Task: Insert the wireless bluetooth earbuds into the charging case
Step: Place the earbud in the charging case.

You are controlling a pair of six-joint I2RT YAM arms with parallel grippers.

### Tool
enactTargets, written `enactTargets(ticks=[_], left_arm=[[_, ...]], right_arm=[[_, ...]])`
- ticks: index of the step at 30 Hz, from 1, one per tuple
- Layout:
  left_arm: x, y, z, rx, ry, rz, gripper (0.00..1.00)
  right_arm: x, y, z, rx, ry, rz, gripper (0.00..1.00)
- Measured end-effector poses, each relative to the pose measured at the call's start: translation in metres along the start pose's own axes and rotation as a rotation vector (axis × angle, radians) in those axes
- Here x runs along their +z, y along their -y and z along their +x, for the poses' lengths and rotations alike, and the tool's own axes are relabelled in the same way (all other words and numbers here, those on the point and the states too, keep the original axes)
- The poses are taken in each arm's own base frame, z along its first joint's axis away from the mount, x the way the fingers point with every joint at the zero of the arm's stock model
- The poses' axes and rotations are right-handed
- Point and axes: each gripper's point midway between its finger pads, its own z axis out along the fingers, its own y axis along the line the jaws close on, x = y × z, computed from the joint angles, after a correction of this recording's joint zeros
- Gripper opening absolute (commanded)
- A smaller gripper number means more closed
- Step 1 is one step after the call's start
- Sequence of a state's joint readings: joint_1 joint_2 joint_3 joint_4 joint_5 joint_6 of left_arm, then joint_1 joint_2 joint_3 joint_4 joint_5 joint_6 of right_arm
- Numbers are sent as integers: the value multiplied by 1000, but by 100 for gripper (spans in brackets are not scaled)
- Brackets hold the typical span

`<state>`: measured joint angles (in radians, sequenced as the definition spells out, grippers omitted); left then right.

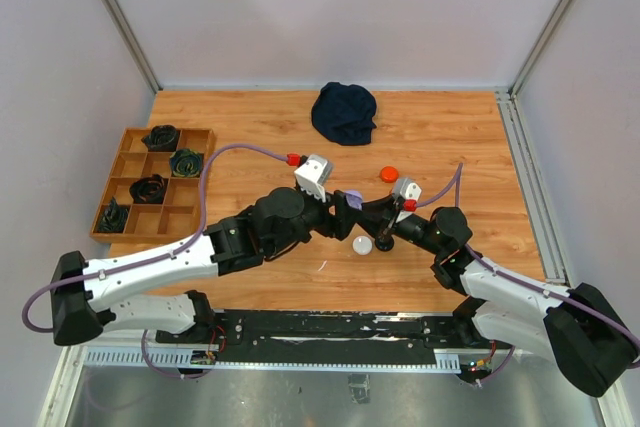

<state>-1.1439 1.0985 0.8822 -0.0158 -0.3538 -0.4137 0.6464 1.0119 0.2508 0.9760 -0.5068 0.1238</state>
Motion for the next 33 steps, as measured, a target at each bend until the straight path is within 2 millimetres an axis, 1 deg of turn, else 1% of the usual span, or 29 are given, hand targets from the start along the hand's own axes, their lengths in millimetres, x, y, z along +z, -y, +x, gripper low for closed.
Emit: enactTargets(ticks=[6,9,17,24,29,33], left_arm=[[9,1,13,7,-60,-7,68],[13,3,18,8,-85,-3,65],[12,13,19,-7,-115,43,60],[12,23,22,-14,-151,81,60],[14,24,20,-13,-154,81,62],[15,18,15,-18,-144,66,63]], right_arm=[[0,0,0,0,0,0,6],[0,0,0,0,0,0,6],[0,0,0,0,0,0,6],[0,0,0,0,0,0,6],[0,0,0,0,0,0,6],[0,-1,0,0,0,-5,6]])
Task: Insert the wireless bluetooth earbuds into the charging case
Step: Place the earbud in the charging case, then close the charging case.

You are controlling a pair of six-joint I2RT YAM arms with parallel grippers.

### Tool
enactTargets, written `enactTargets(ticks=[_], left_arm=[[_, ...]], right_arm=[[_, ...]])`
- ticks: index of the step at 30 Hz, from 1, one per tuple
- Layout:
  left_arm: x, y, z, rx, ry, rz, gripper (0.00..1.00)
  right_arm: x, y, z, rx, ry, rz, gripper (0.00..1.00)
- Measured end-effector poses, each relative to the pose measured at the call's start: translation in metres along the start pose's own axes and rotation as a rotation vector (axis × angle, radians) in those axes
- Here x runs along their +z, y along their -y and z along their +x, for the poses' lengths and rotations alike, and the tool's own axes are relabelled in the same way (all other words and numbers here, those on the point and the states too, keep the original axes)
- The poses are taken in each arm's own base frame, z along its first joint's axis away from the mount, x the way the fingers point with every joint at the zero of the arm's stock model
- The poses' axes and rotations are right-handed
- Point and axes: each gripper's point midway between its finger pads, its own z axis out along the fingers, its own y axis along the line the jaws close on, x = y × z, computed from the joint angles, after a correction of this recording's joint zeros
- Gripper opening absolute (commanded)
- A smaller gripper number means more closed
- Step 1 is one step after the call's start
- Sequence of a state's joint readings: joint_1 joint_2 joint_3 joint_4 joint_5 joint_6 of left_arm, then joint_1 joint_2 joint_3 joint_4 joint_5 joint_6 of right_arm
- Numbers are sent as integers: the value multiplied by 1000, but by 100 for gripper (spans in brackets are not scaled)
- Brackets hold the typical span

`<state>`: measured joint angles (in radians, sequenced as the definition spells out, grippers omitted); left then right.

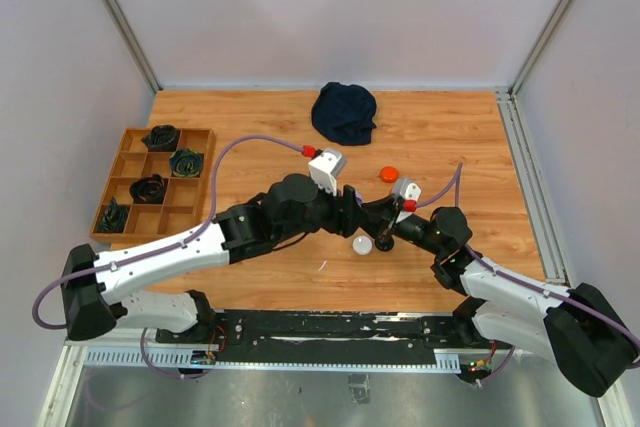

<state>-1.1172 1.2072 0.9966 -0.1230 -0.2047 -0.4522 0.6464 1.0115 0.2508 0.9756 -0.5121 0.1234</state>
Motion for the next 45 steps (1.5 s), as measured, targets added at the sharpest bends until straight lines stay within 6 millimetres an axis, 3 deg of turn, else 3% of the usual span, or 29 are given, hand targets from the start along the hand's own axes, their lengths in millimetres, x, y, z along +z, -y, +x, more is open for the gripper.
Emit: enactTargets(ticks=[10,16,37,45], left_arm=[[-19,-47,-43,-67,87,-39,71],[-15,-61,-26,-100,23,18,73],[3,-36,14,-172,-147,314,68],[1,-33,9,-161,-133,343,67]], right_arm=[[0,-6,3,5,-10,-35,6],[0,-11,3,6,-8,-64,6],[2,-19,4,18,-4,-117,6],[2,-21,5,28,-6,-125,6]])
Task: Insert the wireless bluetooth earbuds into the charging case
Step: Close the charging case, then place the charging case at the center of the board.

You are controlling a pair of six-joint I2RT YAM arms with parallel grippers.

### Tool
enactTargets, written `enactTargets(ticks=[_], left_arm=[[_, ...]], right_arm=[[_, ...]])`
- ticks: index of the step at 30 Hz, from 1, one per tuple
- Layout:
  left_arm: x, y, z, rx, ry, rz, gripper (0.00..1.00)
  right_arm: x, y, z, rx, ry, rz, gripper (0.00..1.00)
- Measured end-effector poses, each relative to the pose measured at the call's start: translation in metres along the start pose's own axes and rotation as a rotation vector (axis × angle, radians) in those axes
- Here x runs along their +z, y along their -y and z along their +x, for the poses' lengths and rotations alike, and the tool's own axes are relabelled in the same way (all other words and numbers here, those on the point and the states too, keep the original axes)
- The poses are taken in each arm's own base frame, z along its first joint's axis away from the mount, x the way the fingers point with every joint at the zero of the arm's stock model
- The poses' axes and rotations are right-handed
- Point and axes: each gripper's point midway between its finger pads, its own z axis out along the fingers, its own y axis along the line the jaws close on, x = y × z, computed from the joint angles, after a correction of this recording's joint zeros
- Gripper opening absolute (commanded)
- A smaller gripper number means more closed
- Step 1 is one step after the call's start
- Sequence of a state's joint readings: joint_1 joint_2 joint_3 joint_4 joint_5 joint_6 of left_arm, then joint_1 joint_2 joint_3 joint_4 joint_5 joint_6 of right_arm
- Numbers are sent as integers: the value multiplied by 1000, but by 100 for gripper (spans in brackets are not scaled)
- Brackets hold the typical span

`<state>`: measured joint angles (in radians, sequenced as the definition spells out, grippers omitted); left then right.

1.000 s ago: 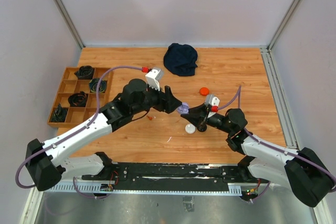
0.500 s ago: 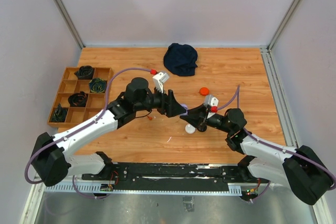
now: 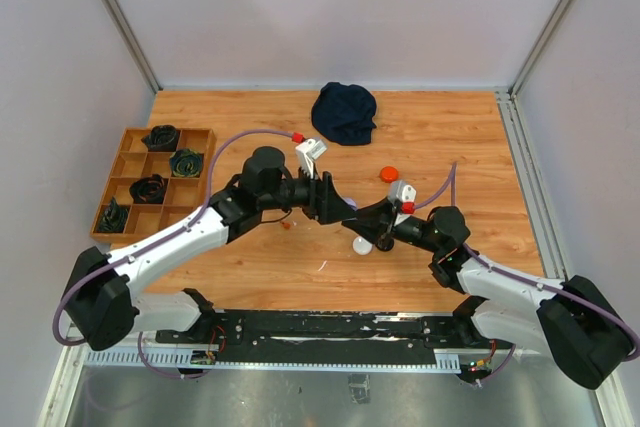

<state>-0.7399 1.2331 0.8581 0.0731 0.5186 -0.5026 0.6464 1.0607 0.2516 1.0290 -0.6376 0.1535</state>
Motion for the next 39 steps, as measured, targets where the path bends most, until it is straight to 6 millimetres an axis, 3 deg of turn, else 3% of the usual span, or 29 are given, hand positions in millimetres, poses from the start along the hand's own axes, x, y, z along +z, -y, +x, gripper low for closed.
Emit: enactTargets(ticks=[5,16,22,28,34,39], left_arm=[[-7,7,-11,22,35,29,67],[-19,19,-32,73,112,59,70],[-36,-17,-39,49,194,-173,74],[-70,-66,-28,11,238,-477,80],[-97,-100,-3,-7,238,-668,84],[-110,-117,18,-17,213,-751,87]], right_arm=[[2,-2,-5,-8,18,-14,6],[3,-6,6,35,-19,-42,6],[10,-2,0,54,-42,-42,6],[14,3,9,134,-153,-22,8],[5,7,35,259,-331,44,9],[-13,2,64,374,-476,101,9]])
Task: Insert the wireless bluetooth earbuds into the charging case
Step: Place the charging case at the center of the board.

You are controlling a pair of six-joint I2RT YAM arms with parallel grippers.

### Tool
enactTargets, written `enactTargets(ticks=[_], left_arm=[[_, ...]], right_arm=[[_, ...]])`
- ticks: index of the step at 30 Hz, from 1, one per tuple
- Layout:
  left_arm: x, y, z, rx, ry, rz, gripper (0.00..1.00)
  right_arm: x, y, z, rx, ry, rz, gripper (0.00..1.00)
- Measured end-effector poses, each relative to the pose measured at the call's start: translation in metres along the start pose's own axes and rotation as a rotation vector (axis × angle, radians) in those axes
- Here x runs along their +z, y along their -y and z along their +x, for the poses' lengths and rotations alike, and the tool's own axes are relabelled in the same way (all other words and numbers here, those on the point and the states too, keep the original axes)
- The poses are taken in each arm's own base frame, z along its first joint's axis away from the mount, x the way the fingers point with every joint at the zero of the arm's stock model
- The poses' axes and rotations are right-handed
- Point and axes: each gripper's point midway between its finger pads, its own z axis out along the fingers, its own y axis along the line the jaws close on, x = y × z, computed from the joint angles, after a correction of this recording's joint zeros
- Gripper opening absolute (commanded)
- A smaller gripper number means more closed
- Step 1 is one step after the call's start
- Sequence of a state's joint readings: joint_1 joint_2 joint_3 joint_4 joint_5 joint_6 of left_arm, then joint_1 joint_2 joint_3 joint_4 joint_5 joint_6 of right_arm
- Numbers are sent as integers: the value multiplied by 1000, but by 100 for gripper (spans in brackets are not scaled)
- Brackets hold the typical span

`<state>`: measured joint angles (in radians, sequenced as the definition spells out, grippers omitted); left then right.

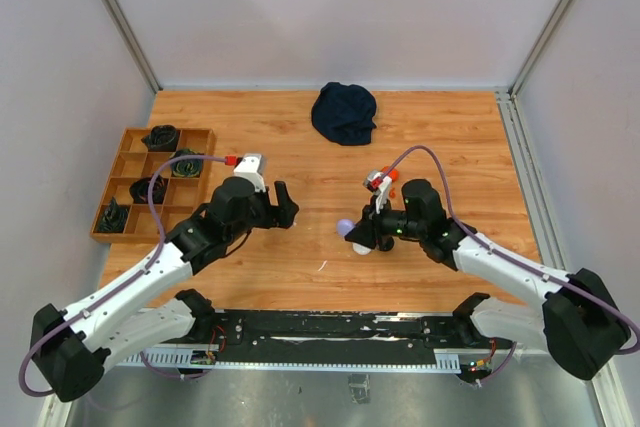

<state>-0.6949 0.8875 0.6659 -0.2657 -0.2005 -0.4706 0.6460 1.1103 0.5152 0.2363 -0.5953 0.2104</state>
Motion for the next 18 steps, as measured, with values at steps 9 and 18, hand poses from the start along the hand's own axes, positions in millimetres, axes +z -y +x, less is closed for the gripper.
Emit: enactTargets(ticks=[9,18], left_arm=[[-6,-18,5,-31,34,-68,90],[5,-50,29,-30,77,-168,91]], right_arm=[[5,14,55,212,-197,100,9],[30,16,68,295,-286,157,12]])
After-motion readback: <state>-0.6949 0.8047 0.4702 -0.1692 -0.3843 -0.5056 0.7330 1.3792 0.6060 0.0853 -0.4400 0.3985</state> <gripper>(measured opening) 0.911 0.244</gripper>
